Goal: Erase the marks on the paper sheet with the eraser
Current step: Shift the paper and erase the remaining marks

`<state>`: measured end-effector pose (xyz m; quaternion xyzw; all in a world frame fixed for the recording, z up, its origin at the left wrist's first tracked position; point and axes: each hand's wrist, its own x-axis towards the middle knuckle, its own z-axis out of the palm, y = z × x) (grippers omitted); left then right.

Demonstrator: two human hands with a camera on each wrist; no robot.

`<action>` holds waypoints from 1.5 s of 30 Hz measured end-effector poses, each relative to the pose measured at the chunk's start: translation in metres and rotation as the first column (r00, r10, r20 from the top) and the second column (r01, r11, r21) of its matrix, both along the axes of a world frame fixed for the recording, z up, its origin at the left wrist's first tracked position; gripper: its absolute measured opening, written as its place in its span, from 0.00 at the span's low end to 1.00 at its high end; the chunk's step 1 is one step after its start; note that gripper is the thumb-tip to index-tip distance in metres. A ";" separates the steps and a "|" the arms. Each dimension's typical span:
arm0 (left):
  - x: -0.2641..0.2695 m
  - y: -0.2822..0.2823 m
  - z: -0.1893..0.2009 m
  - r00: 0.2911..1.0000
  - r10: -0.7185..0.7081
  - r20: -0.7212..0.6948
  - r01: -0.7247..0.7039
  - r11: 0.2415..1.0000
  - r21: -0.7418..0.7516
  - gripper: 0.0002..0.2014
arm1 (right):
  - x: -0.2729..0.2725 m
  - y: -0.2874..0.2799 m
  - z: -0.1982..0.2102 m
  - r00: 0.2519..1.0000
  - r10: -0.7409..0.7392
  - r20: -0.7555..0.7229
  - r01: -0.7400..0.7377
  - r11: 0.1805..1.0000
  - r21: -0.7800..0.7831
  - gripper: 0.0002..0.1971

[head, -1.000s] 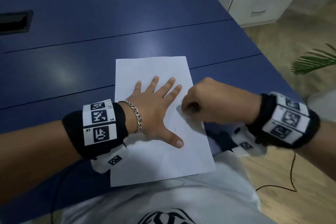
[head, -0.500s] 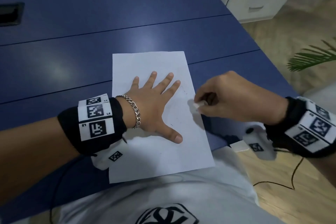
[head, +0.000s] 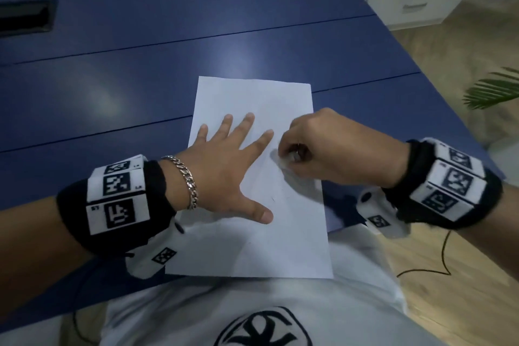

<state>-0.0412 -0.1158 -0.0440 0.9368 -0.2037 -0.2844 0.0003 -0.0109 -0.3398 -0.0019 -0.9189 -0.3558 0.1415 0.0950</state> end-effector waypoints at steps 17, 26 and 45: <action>0.000 -0.001 -0.002 1.000 0.010 -0.004 -0.010 0.999 0.030 0.77 | -0.029 0.012 -0.002 0.970 0.225 -0.094 -0.232 0.970 -0.073 0.08; 0.011 0.020 0.000 0.998 -0.049 0.033 0.048 0.998 0.035 0.84 | 0.025 -0.015 -0.002 0.994 0.051 -0.098 -0.049 0.999 0.022 0.05; 0.025 0.018 -0.009 0.998 -0.061 -0.004 0.061 0.998 0.007 0.80 | 0.021 0.021 -0.008 0.991 0.130 0.024 -0.130 0.991 0.004 0.07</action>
